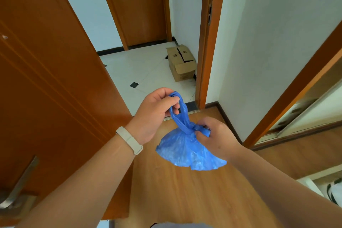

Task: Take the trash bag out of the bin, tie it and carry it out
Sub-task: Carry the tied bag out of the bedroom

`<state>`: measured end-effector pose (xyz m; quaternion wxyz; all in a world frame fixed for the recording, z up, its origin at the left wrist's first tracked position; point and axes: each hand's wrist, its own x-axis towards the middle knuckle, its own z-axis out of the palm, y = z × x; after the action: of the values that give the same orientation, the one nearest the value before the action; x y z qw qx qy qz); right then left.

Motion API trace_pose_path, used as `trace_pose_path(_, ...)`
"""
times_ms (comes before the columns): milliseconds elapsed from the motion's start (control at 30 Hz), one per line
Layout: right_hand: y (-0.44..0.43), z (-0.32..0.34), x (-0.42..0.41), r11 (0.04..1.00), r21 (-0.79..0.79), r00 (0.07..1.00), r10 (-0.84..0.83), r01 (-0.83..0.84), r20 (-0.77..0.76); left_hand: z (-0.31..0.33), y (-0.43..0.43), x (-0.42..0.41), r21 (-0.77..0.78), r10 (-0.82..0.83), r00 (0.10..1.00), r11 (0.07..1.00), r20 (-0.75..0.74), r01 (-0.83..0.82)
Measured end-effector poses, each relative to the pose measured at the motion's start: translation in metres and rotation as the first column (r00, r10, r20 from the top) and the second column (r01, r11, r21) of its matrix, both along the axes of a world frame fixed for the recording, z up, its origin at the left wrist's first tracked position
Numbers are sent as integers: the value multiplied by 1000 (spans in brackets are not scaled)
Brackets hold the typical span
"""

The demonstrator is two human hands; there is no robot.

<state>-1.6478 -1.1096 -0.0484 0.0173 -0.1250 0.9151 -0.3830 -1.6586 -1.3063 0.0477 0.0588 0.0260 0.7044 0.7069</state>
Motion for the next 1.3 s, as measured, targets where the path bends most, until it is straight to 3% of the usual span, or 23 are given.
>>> trace_pose_path(533,-70,-12,-176,985,23,982,-169,168,78,-22,-66,-204,66,-122,993,990,-3,122)
trace_pose_path(867,-137,-7,-287,961,52,959,-275,272,66,-26,-132,-329,195,-180,984,965,10,175)
trace_pose_path(1300,-125,-13,-361,949,21,948,-315,314,50,-29,-98,-416,188,-253,967,950,-2,249)
